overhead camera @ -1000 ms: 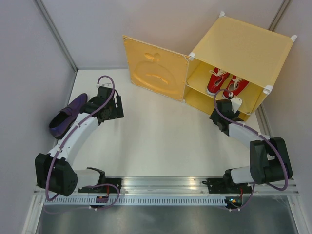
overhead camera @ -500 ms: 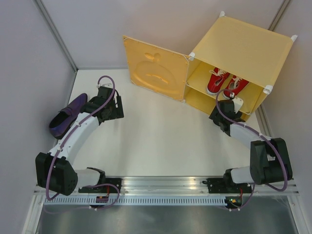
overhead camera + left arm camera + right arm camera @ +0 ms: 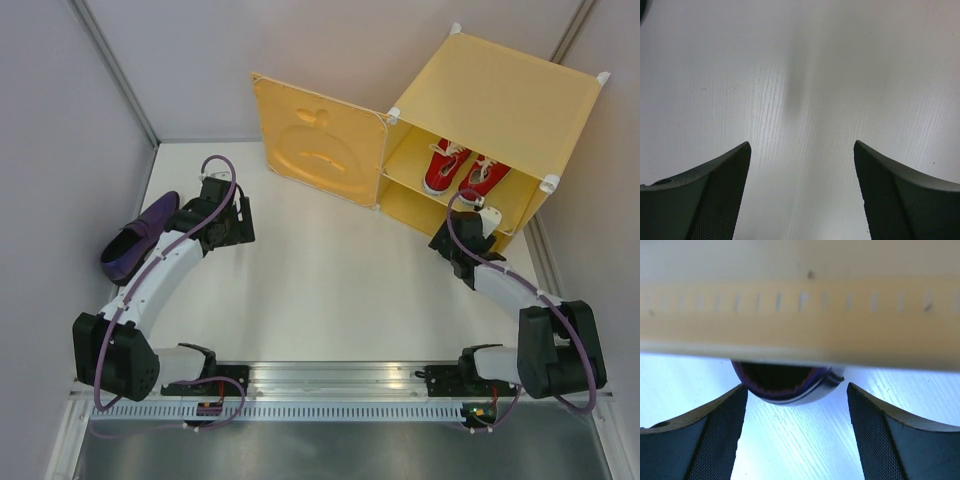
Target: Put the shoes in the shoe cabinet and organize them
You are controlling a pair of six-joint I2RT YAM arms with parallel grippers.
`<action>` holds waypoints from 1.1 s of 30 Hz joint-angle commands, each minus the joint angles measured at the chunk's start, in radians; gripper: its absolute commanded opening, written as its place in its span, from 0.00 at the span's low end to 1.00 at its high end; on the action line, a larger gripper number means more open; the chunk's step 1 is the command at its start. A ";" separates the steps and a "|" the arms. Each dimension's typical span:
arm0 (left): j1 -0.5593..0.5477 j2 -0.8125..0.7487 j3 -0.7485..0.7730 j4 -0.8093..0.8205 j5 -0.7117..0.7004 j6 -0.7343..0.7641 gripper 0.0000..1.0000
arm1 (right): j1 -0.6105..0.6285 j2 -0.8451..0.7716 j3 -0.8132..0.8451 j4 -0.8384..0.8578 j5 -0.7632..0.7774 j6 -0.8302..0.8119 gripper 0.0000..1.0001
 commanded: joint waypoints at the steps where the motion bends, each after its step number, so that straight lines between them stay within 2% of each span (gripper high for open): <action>1: 0.004 -0.005 0.002 0.039 0.009 0.040 0.86 | 0.013 -0.024 -0.015 -0.005 0.022 0.033 0.83; 7: 0.004 -0.013 0.002 0.040 0.012 0.040 0.86 | 0.040 -0.024 -0.024 -0.013 0.045 0.037 0.78; 10: 0.004 -0.018 0.002 0.040 0.013 0.040 0.86 | 0.040 -0.003 -0.015 -0.010 0.068 0.037 0.72; 12: 0.004 -0.016 0.001 0.040 0.013 0.040 0.86 | 0.040 0.011 -0.015 0.007 0.077 0.042 0.63; 19: 0.004 -0.022 0.002 0.039 0.015 0.040 0.86 | 0.040 0.073 0.006 0.034 0.100 0.050 0.50; 23: 0.006 -0.021 0.001 0.040 0.009 0.040 0.86 | 0.039 0.082 0.006 0.073 0.126 0.050 0.38; 33: 0.004 -0.016 0.001 0.039 0.007 0.040 0.86 | 0.037 0.085 0.060 0.076 0.165 0.045 0.28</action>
